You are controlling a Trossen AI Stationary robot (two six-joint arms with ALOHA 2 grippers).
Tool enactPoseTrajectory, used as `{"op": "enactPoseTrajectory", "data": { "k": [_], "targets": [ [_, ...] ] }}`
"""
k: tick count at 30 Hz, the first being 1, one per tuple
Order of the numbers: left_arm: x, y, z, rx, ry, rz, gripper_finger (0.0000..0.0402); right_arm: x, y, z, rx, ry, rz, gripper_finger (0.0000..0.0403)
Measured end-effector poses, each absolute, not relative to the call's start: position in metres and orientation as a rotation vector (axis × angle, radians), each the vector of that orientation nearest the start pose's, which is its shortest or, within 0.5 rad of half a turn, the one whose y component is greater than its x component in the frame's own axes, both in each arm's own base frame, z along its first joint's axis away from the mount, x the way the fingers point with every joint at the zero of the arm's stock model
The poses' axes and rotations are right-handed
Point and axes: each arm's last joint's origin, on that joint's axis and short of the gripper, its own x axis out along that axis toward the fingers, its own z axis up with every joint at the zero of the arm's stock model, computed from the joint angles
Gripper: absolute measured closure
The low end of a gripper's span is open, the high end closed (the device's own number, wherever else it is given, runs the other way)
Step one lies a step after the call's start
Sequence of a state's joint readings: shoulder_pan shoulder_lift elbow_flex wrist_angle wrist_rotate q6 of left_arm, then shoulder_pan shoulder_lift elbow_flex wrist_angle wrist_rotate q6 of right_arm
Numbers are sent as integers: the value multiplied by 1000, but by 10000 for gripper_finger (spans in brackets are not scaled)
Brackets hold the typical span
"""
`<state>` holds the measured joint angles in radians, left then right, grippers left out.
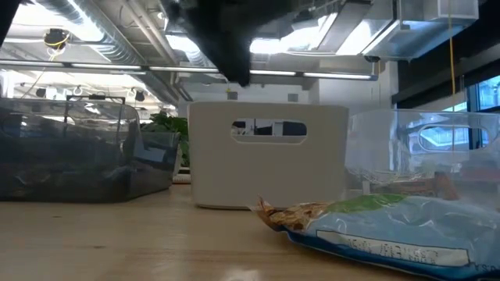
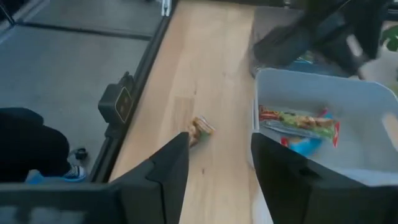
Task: Pick and place Granola Bars by type
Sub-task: Put the orange granola bar into the transparent bin
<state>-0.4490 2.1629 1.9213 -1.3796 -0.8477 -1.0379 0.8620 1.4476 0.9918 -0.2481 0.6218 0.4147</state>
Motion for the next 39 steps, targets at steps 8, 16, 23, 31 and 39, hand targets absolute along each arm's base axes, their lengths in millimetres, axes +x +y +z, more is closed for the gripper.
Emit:
{"op": "enactPoseTrajectory", "data": {
  "k": [8,16,23,31,39],
  "targets": [
    [372,-174,241,215,919,834,283,258,253,228,-61,681,67,226],
    [378,-201,239,287,963,575,286,301,274,190,69,838,21,226],
    [367,-236,215,427,943,365,282,321,276,167,174,924,-48,226],
    [371,-262,185,269,906,-112,287,325,277,150,265,998,-98,226],
    [359,-267,211,239,871,-199,285,328,277,130,257,1029,-132,226]
  ]
}}
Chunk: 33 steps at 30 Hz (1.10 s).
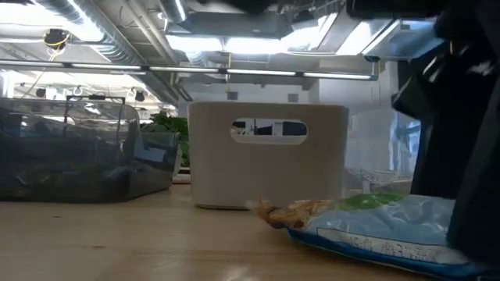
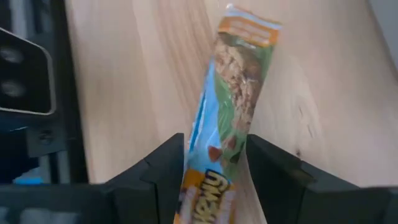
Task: Pick and place Granola Bars by type
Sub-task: Put the orange granola bar into the transparent bin
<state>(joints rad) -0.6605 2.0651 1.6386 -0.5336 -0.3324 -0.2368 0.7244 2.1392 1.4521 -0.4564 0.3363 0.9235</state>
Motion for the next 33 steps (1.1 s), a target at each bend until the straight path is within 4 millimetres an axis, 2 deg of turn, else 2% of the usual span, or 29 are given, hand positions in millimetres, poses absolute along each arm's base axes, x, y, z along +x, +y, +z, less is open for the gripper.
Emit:
{"op": "enactPoseTrajectory", "data": {
  "k": [4,10,17,23,33],
  "targets": [
    [354,-272,216,247,862,-226,287,329,277,123,261,1029,-151,226],
    [352,-277,216,271,846,-267,284,329,278,121,252,1026,-153,226],
    [368,-276,225,229,746,-464,287,330,277,121,252,1003,-173,226],
    [378,-268,229,234,685,-501,284,331,277,120,254,989,-173,227],
    [379,-263,226,296,711,-423,287,330,276,120,230,1003,-182,292]
  ]
}}
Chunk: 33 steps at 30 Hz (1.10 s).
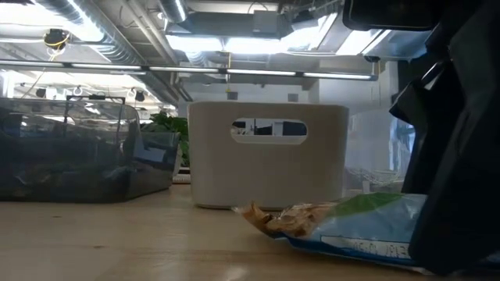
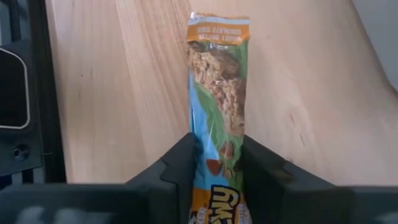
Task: Pick and place Granola Bars by type
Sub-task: Put the orange granola bar into the transparent bin
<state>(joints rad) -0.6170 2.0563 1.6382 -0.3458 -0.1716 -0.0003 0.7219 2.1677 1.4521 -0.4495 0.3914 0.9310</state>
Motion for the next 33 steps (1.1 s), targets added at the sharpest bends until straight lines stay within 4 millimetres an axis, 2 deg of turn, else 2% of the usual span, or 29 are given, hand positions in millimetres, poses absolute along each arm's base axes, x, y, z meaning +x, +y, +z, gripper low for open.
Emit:
{"op": "enactPoseTrajectory", "data": {
  "k": [4,11,18,27,30,33],
  "targets": [
    [379,-262,225,308,712,-405,284,330,276,119,219,1004,-179,308],
    [379,-262,226,300,712,-406,287,330,276,119,207,1005,-172,310],
    [383,-266,231,154,658,-377,283,329,276,119,188,1006,-162,311],
    [388,-268,238,72,594,-451,287,327,276,123,177,1008,-156,311],
    [390,-266,231,29,527,-511,284,322,276,127,159,1027,-165,311],
    [382,-254,220,-34,484,-552,284,315,276,135,147,1018,-198,311]
  ]
}}
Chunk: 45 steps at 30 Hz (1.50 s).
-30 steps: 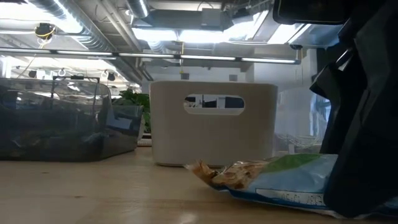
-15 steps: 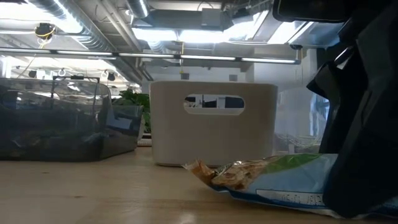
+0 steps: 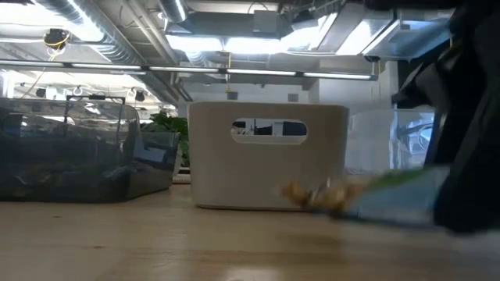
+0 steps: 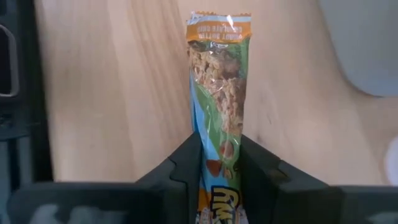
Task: Pick and place Granola Bars by type
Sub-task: Put the orange granola bar into the transparent bin
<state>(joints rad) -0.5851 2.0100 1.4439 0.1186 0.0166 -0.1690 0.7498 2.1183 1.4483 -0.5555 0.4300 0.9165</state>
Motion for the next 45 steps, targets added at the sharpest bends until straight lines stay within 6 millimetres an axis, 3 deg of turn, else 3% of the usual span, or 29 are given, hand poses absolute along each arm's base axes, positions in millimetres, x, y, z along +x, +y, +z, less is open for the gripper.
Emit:
{"op": "enactPoseTrajectory", "data": {
  "k": [6,12,18,24,28,32,38,45],
  "targets": [
    [342,-219,231,-139,333,-571,288,303,280,146,129,1022,-209,311],
    [276,-182,244,-168,214,-468,283,297,280,161,173,1003,-217,311],
    [221,-147,247,-172,87,-390,282,286,269,189,219,992,-285,311],
    [186,-121,251,-203,-5,-383,282,265,244,228,251,954,-441,311],
    [175,-113,254,-137,-48,-379,282,253,221,245,259,960,-596,311],
    [171,-110,259,-109,-84,-372,285,253,200,246,229,984,-727,311],
    [171,-110,254,-96,-25,-362,283,267,177,222,268,958,-798,311],
    [169,-109,254,-130,-11,-362,284,270,153,188,314,997,-861,311]
  ]
}}
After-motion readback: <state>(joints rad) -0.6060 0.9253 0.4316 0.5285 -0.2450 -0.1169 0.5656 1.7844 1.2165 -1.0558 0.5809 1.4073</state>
